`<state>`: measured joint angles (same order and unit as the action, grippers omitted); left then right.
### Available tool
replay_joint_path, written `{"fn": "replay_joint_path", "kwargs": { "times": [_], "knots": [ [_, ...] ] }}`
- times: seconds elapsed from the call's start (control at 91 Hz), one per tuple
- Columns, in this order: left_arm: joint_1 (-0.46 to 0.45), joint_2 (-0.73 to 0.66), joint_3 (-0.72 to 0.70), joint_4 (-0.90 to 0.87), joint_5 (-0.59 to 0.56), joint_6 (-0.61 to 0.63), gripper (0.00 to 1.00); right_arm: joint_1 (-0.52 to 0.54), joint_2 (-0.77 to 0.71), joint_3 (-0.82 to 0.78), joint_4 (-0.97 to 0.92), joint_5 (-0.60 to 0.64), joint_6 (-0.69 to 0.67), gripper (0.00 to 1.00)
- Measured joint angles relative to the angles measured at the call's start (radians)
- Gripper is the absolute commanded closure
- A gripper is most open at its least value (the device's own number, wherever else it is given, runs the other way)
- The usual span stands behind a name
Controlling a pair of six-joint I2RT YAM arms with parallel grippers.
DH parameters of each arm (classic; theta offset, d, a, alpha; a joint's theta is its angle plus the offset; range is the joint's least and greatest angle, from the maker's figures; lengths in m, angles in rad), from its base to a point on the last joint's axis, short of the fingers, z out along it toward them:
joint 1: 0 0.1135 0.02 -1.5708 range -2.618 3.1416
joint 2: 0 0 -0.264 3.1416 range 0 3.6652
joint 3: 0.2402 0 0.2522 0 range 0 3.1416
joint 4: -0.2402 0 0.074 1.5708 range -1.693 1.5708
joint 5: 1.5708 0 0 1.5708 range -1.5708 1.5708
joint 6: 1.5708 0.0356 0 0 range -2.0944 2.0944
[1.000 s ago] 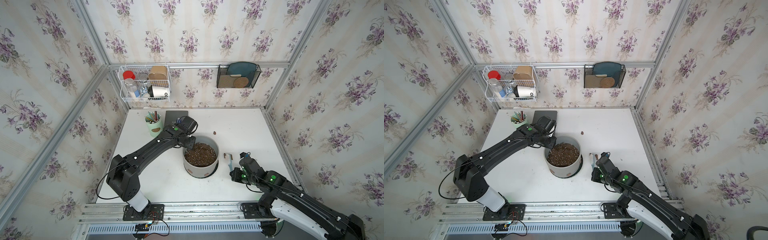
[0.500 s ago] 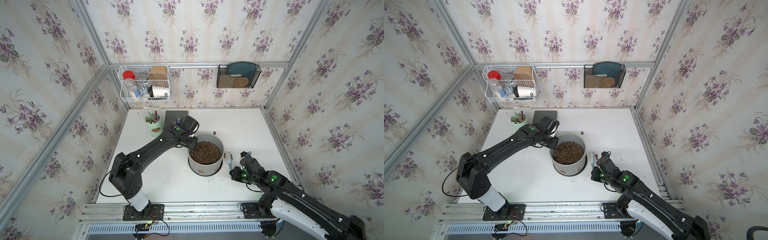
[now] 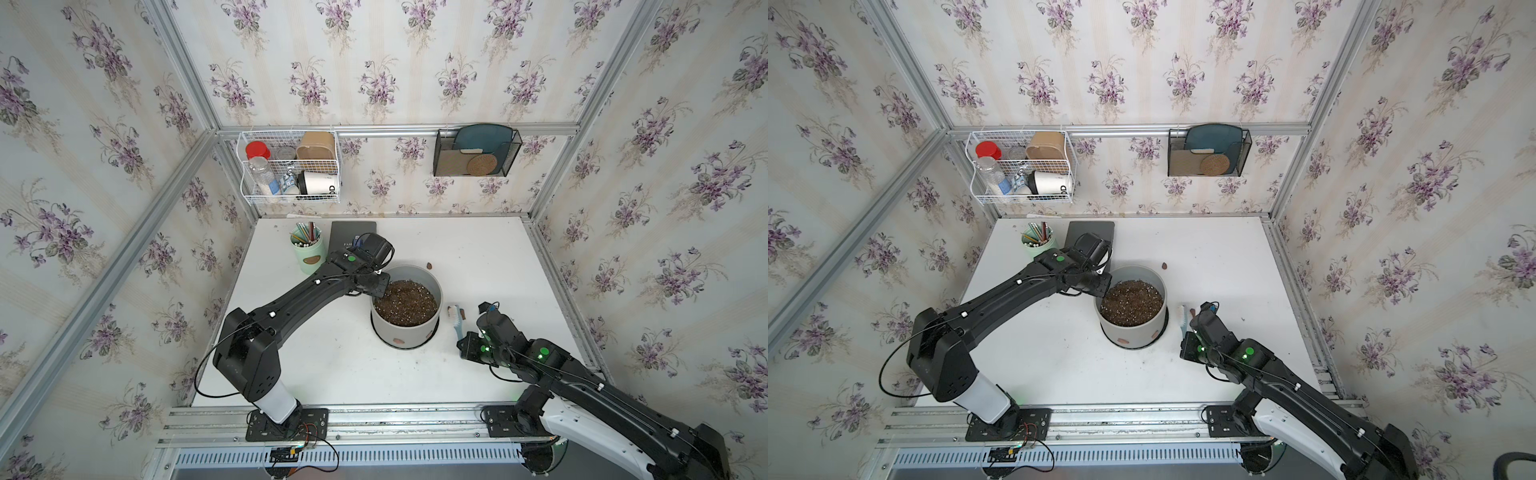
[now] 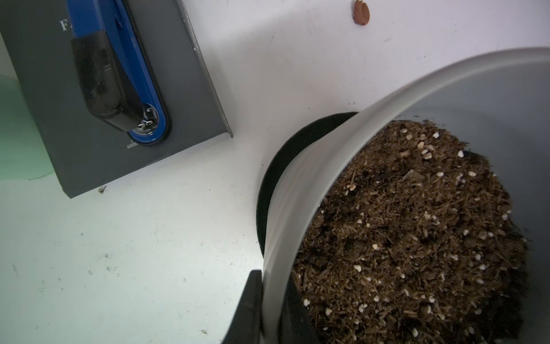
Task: Scrub the dried mud off the ceramic pot
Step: Rotate the pot on the tray, then brush off the soil from the pot.
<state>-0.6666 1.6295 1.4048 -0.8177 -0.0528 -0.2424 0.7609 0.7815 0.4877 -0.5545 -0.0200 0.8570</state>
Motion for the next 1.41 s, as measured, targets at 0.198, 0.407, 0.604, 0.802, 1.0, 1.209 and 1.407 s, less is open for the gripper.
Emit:
{"fn": "replay_joint_path", "kwargs": {
  "times": [0.198,0.407,0.604,0.802,1.0,1.209,1.407],
  "knots": [
    [0.001,-0.012,-0.013,-0.001,0.0,-0.007,1.0,0.0,0.051,-0.021,0.07,-0.048,-0.016,1.0],
    [0.001,-0.027,-0.039,0.034,0.01,0.039,1.0,-0.002,0.154,-0.013,0.153,-0.084,-0.054,1.0],
    [0.002,-0.013,-0.027,0.034,0.027,0.082,1.0,-0.005,0.196,-0.012,0.192,-0.104,-0.103,1.0],
    [0.002,-0.012,-0.028,0.038,0.03,0.092,1.0,-0.018,0.192,0.021,0.19,-0.11,-0.146,1.0],
    [0.002,-0.012,-0.029,0.038,0.027,0.095,1.0,-0.051,0.198,0.056,0.166,-0.12,-0.176,1.0],
    [0.002,-0.013,-0.03,0.039,0.026,0.098,1.0,-0.083,0.175,0.063,0.146,-0.122,-0.195,1.0],
    [0.001,-0.023,-0.049,0.06,0.023,0.097,1.0,-0.113,0.132,0.087,0.122,-0.087,-0.211,1.0]
  ]
}}
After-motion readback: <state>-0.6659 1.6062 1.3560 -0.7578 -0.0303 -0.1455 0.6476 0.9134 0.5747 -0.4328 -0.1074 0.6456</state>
